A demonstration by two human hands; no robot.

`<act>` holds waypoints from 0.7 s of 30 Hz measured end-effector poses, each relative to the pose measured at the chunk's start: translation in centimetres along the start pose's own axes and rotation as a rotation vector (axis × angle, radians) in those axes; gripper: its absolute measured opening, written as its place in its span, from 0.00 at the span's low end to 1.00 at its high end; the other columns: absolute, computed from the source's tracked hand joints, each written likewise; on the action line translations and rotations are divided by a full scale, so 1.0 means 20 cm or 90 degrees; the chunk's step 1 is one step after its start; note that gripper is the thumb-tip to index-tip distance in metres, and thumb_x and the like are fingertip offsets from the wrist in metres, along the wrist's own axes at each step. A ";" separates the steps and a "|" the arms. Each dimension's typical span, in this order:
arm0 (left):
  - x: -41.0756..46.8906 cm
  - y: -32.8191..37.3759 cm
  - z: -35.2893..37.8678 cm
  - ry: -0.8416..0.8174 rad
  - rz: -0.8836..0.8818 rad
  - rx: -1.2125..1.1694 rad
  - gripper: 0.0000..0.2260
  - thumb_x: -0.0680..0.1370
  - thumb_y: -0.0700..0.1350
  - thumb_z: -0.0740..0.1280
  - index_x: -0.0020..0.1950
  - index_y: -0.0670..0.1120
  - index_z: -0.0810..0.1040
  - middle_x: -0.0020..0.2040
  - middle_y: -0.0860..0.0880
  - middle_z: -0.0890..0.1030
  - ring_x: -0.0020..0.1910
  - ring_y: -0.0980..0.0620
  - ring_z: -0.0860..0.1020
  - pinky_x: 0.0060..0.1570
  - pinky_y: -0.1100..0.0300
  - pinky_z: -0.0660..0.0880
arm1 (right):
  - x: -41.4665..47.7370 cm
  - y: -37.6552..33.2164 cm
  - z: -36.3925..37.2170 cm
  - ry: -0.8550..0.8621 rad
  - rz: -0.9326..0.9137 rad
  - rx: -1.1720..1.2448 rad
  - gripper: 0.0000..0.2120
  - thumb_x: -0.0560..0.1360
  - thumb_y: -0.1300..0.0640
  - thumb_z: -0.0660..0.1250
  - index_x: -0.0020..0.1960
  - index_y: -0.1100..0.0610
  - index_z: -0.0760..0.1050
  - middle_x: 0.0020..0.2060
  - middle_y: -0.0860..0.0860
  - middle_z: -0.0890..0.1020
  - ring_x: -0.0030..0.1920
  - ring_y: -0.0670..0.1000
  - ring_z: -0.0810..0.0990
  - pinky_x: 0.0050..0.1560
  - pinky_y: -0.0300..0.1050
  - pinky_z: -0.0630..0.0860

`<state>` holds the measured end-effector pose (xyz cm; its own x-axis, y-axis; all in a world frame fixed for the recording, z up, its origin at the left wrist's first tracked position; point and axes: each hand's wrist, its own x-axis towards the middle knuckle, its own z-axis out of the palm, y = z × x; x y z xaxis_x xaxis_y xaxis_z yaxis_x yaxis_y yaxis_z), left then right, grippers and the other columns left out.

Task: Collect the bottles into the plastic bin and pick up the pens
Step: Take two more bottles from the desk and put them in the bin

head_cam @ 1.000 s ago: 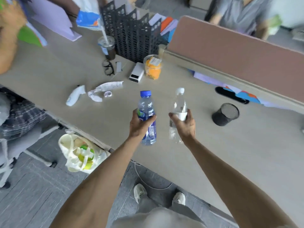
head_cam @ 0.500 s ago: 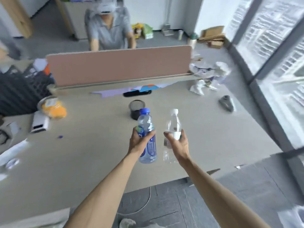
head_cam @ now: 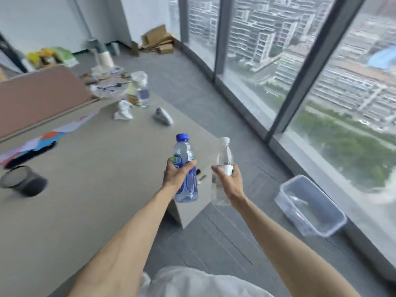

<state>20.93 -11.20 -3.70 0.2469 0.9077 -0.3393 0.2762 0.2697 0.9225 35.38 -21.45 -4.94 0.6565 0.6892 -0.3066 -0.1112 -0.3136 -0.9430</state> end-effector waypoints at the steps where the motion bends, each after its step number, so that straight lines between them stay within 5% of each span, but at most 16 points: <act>1: 0.01 0.02 0.14 -0.025 -0.001 0.003 0.22 0.63 0.59 0.76 0.51 0.52 0.73 0.47 0.50 0.82 0.46 0.48 0.82 0.49 0.52 0.80 | 0.04 0.01 -0.12 0.023 0.005 0.006 0.19 0.69 0.47 0.75 0.54 0.52 0.73 0.45 0.51 0.82 0.43 0.51 0.83 0.45 0.51 0.82; 6: 0.10 0.15 0.80 -0.129 -0.010 0.057 0.32 0.58 0.63 0.74 0.56 0.50 0.74 0.50 0.50 0.82 0.48 0.50 0.81 0.52 0.52 0.79 | 0.19 0.02 -0.65 0.137 0.035 0.041 0.22 0.70 0.46 0.74 0.58 0.54 0.71 0.45 0.52 0.81 0.41 0.50 0.82 0.39 0.45 0.79; 10: 0.17 0.19 1.31 -0.247 -0.002 0.120 0.30 0.57 0.64 0.75 0.54 0.52 0.77 0.48 0.52 0.84 0.48 0.51 0.82 0.53 0.50 0.79 | 0.28 0.08 -1.02 0.224 0.071 0.035 0.31 0.66 0.38 0.73 0.62 0.53 0.70 0.53 0.51 0.81 0.52 0.52 0.81 0.54 0.52 0.78; 17: 0.26 0.31 2.15 -0.453 0.015 0.203 0.24 0.66 0.56 0.76 0.57 0.48 0.74 0.49 0.50 0.81 0.48 0.49 0.79 0.49 0.57 0.75 | 0.46 0.15 -1.58 0.320 0.194 0.062 0.34 0.66 0.37 0.75 0.63 0.51 0.67 0.55 0.47 0.76 0.57 0.49 0.78 0.58 0.50 0.75; 19: 0.27 0.33 2.35 -0.526 0.005 0.209 0.30 0.64 0.56 0.77 0.59 0.46 0.72 0.52 0.48 0.81 0.49 0.48 0.80 0.48 0.55 0.76 | 0.51 0.20 -1.71 0.365 0.221 0.082 0.44 0.59 0.31 0.74 0.67 0.53 0.67 0.61 0.50 0.77 0.61 0.52 0.77 0.62 0.53 0.75; 21: 0.27 0.33 2.53 -0.575 -0.001 0.224 0.34 0.61 0.58 0.78 0.61 0.45 0.71 0.54 0.45 0.81 0.51 0.46 0.80 0.52 0.51 0.78 | 0.53 0.24 -1.83 0.416 0.246 0.126 0.42 0.62 0.34 0.75 0.68 0.54 0.67 0.61 0.52 0.77 0.60 0.51 0.77 0.58 0.50 0.74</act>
<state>71.12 -20.74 -8.72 0.8260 0.2794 -0.4895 0.5031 0.0260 0.8638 69.08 -39.50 -7.96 0.8428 0.0113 -0.5381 -0.5126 -0.2881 -0.8089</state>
